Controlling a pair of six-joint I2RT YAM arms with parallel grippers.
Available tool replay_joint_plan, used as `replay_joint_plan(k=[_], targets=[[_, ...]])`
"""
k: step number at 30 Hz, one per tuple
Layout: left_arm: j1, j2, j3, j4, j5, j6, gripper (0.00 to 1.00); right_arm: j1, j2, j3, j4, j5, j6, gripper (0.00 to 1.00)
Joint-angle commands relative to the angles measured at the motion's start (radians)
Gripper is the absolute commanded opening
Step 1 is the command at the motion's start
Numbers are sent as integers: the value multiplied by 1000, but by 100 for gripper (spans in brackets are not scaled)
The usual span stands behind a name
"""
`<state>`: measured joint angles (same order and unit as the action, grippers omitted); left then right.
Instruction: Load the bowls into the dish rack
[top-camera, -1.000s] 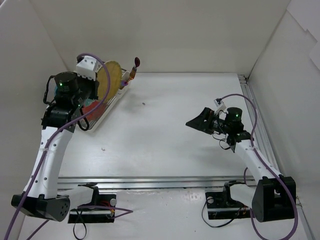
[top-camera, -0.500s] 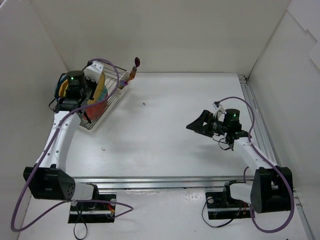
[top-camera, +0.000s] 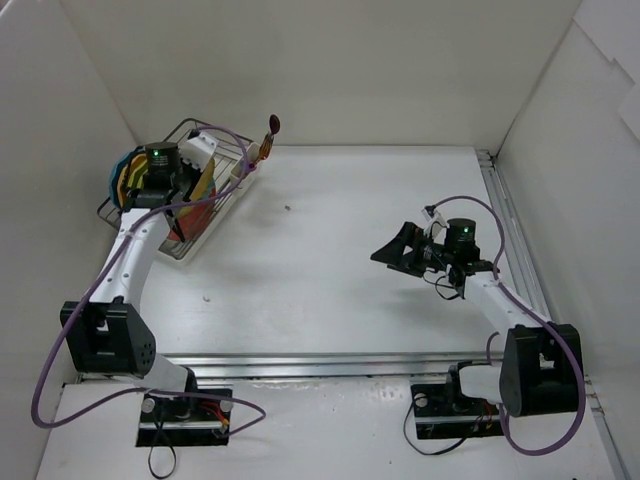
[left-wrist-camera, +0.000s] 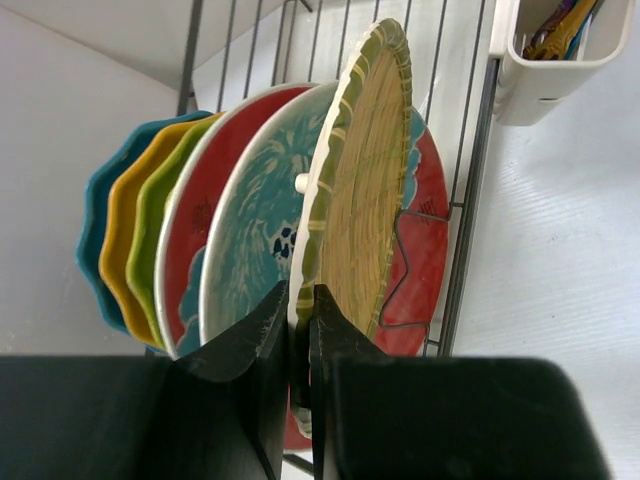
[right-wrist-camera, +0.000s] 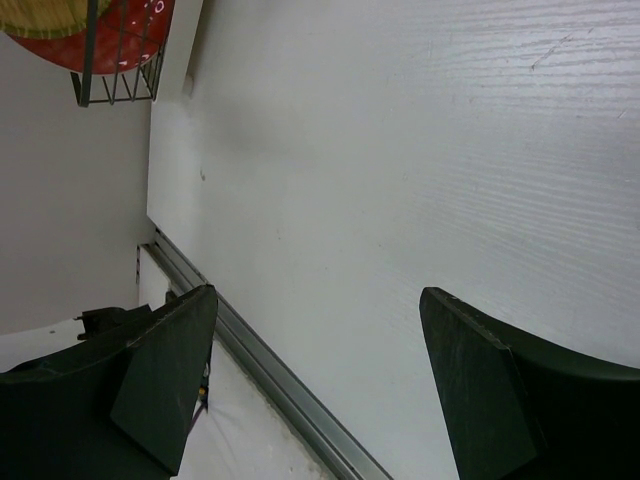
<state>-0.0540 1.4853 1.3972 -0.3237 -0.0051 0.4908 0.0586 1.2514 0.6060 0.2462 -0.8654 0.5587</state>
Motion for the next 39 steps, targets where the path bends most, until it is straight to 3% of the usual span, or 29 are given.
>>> replay_joint_plan(k=[1, 6, 16, 26, 39], targets=[[13, 13, 37, 63, 59, 49, 0, -6, 8, 8, 61, -32, -6, 79], [13, 21, 42, 28, 71, 51, 0, -3, 20, 5, 64, -29, -8, 79], [13, -143, -41, 239, -84, 34, 0, -6, 25, -12, 100, -40, 10, 79], [13, -165, -40, 181, -7, 55, 0, -6, 22, -18, 108, -50, 17, 79], [52, -125, -23, 68, 201, 52, 0, -6, 29, -25, 108, -41, 13, 79]])
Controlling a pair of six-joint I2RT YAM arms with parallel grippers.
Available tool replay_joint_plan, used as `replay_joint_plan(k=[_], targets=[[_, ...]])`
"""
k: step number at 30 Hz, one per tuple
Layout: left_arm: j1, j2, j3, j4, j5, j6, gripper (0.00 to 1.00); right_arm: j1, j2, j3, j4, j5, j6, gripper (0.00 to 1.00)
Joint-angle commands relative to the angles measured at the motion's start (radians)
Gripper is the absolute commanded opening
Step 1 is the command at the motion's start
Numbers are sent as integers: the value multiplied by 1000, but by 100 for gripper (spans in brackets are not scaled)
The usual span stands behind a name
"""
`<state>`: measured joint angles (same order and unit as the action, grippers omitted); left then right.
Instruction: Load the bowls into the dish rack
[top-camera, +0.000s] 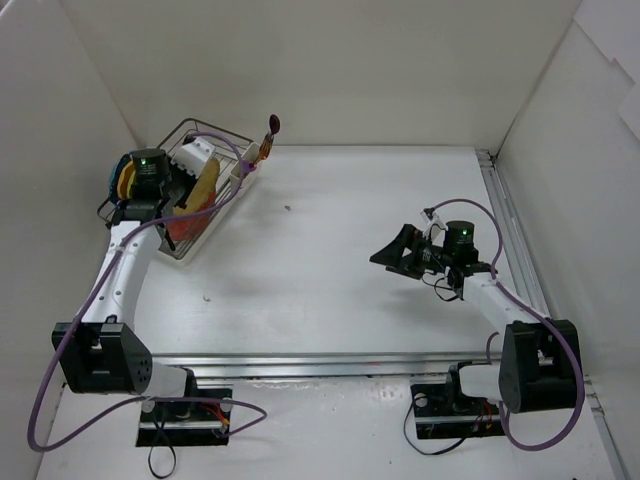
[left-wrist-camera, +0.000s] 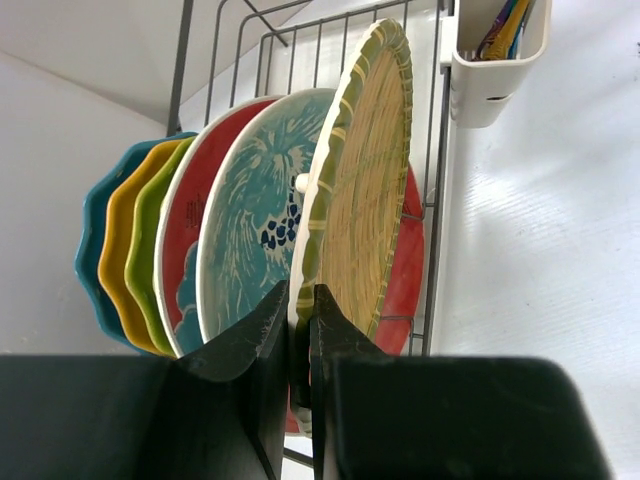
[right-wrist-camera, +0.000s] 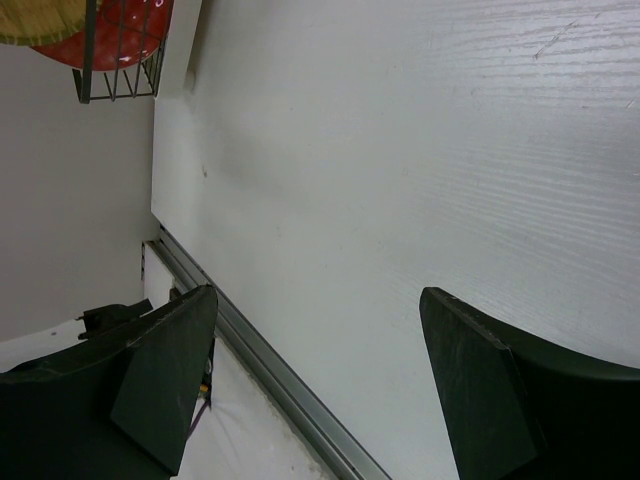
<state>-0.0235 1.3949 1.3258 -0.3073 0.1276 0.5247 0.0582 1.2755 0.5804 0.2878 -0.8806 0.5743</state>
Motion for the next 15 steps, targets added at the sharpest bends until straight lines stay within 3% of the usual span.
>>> replay_joint_plan(k=[1, 15], targets=[[33, -21, 59, 42, 76, 18, 0, -6, 5, 1, 67, -31, -2, 79], [42, 115, 76, 2, 58, -12, 0, -6, 21, -4, 71, -21, -10, 79]])
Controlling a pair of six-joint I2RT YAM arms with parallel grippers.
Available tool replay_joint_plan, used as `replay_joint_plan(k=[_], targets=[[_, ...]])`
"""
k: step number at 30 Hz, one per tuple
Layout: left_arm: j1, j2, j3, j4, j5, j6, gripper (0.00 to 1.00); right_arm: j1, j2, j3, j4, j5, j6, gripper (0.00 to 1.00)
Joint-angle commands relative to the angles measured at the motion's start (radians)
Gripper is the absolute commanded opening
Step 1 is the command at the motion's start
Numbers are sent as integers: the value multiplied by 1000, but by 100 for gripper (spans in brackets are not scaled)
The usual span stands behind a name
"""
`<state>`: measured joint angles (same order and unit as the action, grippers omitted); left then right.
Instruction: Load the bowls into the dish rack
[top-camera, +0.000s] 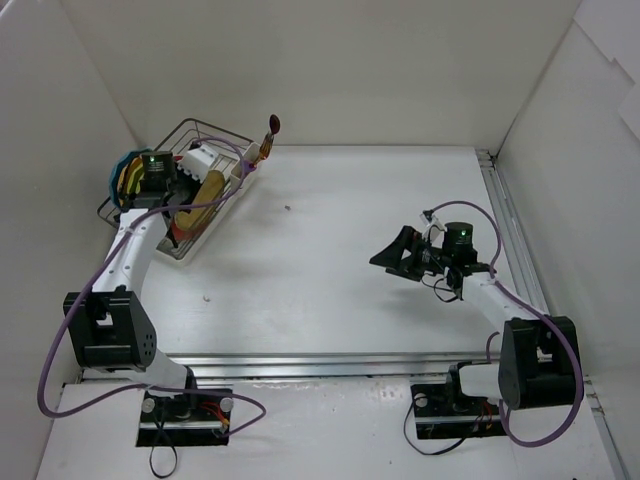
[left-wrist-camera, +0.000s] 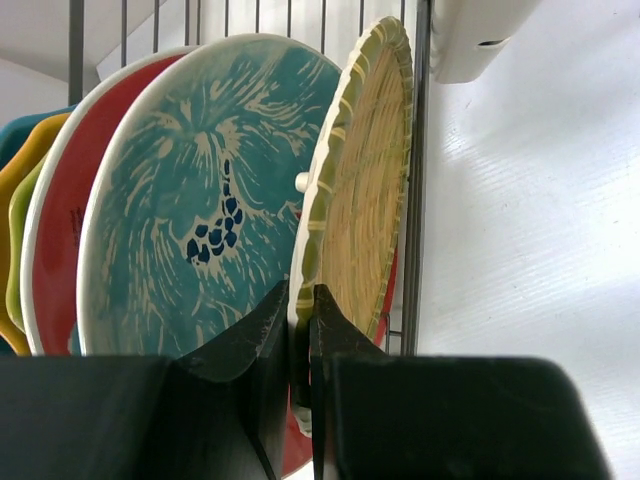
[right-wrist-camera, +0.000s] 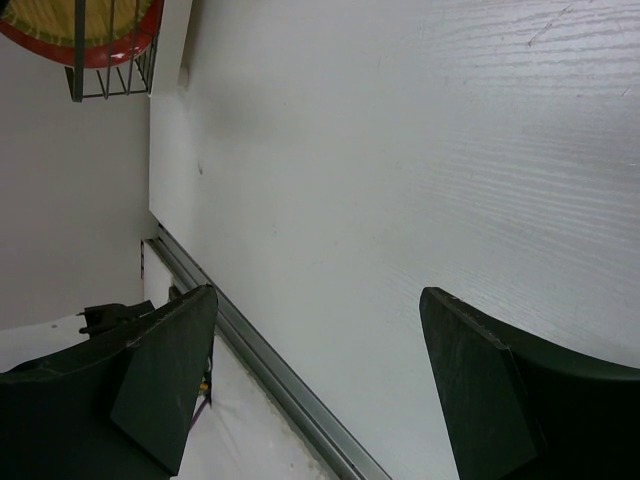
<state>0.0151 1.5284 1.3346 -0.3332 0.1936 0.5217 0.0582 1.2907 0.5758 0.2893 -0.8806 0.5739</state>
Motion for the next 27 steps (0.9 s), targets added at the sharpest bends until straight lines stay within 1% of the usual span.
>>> replay_joint_plan(k=[1, 3, 4, 5, 8, 11, 13, 17, 19, 21, 22, 26, 27], targets=[[3, -10, 67, 26, -11, -12, 0, -6, 7, -1, 70, -24, -8, 79], [3, 1, 64, 23, -22, -12, 4, -8, 13, -1, 73, -26, -8, 79], [3, 3, 63, 25, -23, -15, 10, -6, 13, -2, 76, -27, -8, 79], [3, 3, 60, 29, -26, -18, 13, -8, 15, -2, 77, -27, -6, 79], [3, 7, 60, 36, -48, -31, 20, -5, 13, -4, 76, -27, -6, 79], [3, 15, 64, 36, -88, -48, 23, -5, 15, -2, 76, -24, -5, 79], [3, 21, 69, 36, -106, -55, 30, -5, 16, -4, 76, -24, -5, 79], [3, 30, 77, 43, -138, -78, 32, -5, 18, -7, 76, -27, -8, 79], [3, 36, 83, 39, -157, -86, 35, -6, 18, -8, 77, -27, -6, 79], [3, 42, 97, 33, -166, -95, 34, -6, 18, -8, 77, -29, -5, 79], [3, 45, 101, 25, -187, -101, 29, -6, 18, -8, 77, -29, -6, 79], [3, 39, 120, 5, -189, -114, 13, -6, 18, -8, 77, -23, -5, 79], [3, 38, 121, 0, -189, -118, 6, -6, 18, -8, 79, -24, -5, 79]])
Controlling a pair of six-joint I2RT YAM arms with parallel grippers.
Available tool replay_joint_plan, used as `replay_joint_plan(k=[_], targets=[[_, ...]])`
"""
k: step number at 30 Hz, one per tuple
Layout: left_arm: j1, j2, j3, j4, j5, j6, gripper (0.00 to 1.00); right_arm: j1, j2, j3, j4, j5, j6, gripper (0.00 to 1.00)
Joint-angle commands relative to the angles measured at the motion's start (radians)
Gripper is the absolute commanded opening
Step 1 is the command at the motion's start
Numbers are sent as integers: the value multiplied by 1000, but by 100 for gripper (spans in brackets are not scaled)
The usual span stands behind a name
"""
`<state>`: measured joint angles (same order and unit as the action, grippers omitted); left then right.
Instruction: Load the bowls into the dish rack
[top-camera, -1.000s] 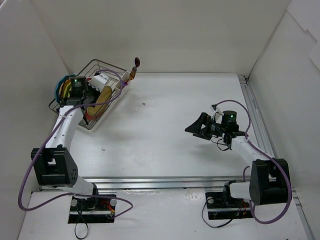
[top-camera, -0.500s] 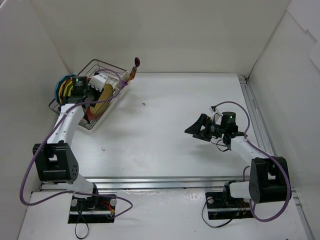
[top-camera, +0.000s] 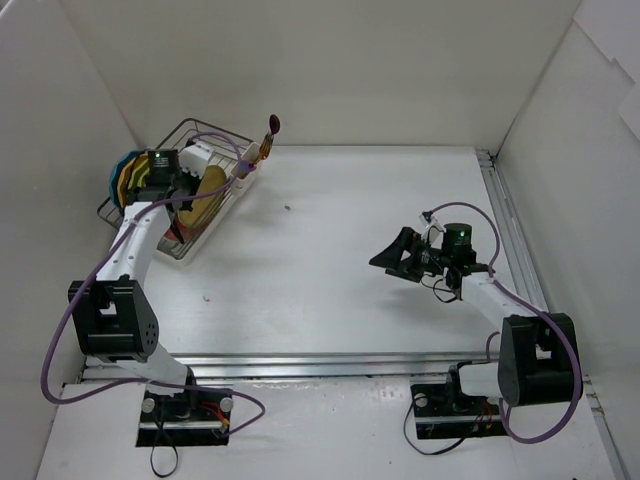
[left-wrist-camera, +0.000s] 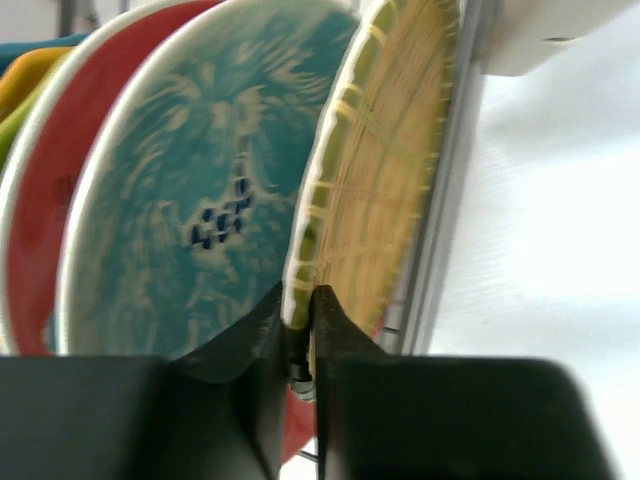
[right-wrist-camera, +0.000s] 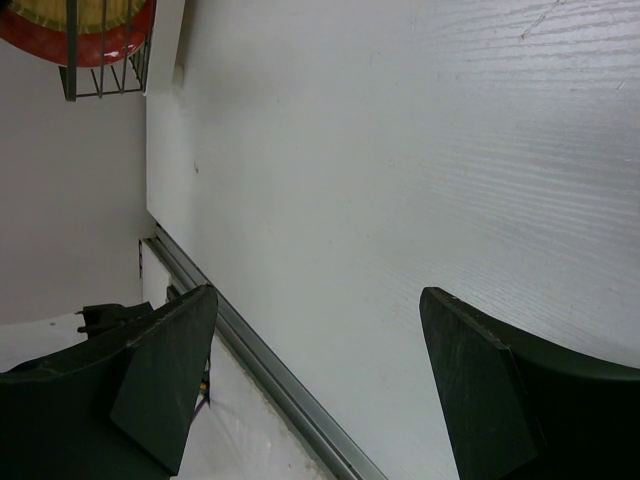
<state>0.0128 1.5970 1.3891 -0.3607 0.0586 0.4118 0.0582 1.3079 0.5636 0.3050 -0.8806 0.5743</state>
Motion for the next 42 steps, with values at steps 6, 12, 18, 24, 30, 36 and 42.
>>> replay_joint_plan(k=[6, 12, 18, 24, 30, 36, 42], targets=[[6, -58, 71, -4, -54, -27, 0, -6, 2, 4, 59, -23, -4, 79], [6, -55, 85, -61, -54, -57, 0, -6, -2, 1, 59, -24, -1, 79], [6, -68, 105, -104, -95, -73, 0, -6, -6, -5, 65, -31, -1, 79], [6, -68, 131, -168, -77, -79, 0, -6, -4, -14, 71, -32, -2, 79], [6, -51, 126, -205, -36, -87, 3, -6, -2, -18, 78, -35, 6, 79], [6, -19, 125, -225, -29, -91, 12, -6, -2, -22, 82, -38, 6, 79], [6, -19, 129, -221, -34, -99, 25, -5, -2, -22, 85, -40, 4, 79]])
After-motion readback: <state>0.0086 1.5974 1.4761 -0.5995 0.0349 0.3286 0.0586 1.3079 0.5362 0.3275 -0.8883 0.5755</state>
